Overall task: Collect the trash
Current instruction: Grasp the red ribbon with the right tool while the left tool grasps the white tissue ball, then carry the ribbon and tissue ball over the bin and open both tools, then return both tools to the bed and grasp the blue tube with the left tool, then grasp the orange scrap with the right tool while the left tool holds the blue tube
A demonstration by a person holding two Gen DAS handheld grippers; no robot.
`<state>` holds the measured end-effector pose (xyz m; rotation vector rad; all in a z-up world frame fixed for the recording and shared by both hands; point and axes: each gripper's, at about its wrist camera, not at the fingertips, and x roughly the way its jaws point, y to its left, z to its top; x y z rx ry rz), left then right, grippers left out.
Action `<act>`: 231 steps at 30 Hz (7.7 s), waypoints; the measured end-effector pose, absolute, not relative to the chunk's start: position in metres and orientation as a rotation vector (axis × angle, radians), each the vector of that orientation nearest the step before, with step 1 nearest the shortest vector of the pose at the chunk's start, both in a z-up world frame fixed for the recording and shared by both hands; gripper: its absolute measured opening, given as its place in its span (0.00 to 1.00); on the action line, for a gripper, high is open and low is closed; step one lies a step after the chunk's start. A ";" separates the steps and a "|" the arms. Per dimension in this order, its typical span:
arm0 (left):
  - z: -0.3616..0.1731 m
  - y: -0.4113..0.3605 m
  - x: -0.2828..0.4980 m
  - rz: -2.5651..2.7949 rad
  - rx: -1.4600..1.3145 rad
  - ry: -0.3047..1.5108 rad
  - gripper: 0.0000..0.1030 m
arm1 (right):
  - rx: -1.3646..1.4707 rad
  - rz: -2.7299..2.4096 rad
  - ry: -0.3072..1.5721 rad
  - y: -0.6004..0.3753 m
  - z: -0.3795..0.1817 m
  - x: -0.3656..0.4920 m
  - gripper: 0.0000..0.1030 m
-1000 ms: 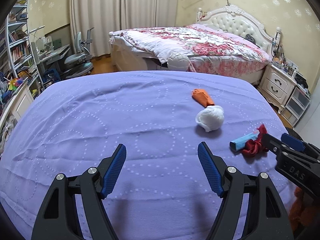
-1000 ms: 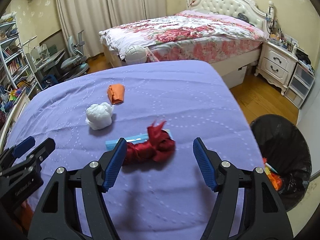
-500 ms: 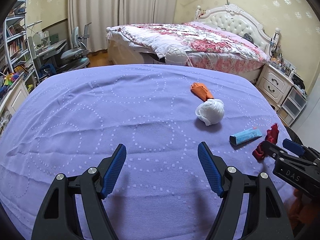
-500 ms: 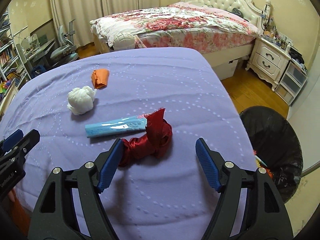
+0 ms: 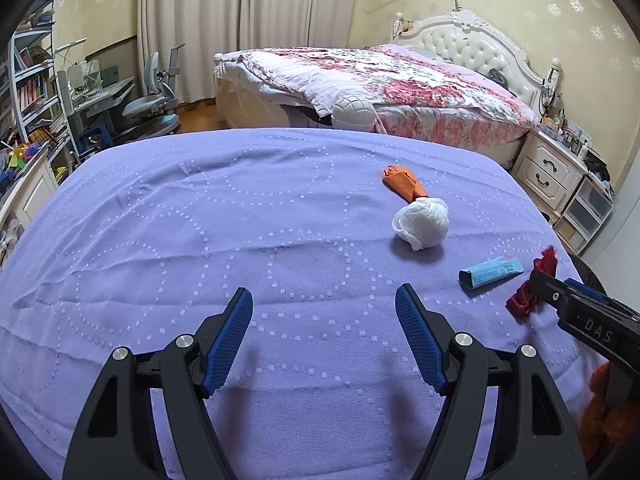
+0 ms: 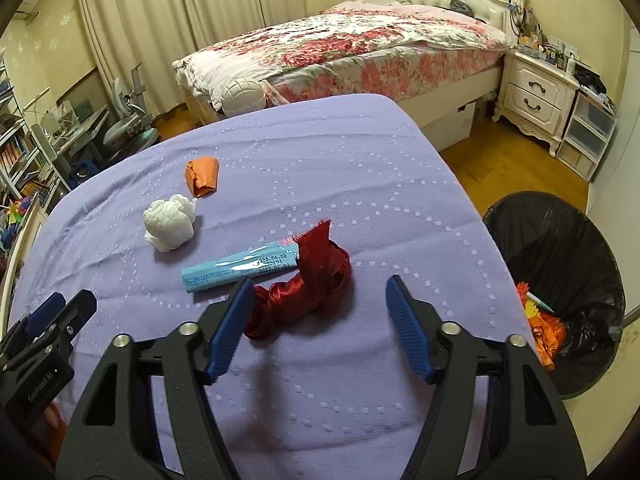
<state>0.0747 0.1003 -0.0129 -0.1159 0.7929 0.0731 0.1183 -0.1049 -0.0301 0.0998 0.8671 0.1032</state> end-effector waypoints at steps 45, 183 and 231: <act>-0.017 0.054 0.140 -0.044 -0.064 0.805 0.70 | 0.012 0.177 0.880 -0.117 -0.037 0.167 0.26; -0.033 -0.029 0.129 -0.077 0.122 0.902 0.72 | 0.122 -0.014 0.796 -0.226 -0.032 0.085 0.54; -0.015 0.123 0.116 0.112 -0.046 0.833 0.17 | -0.018 0.249 0.821 -0.080 -0.024 0.137 0.54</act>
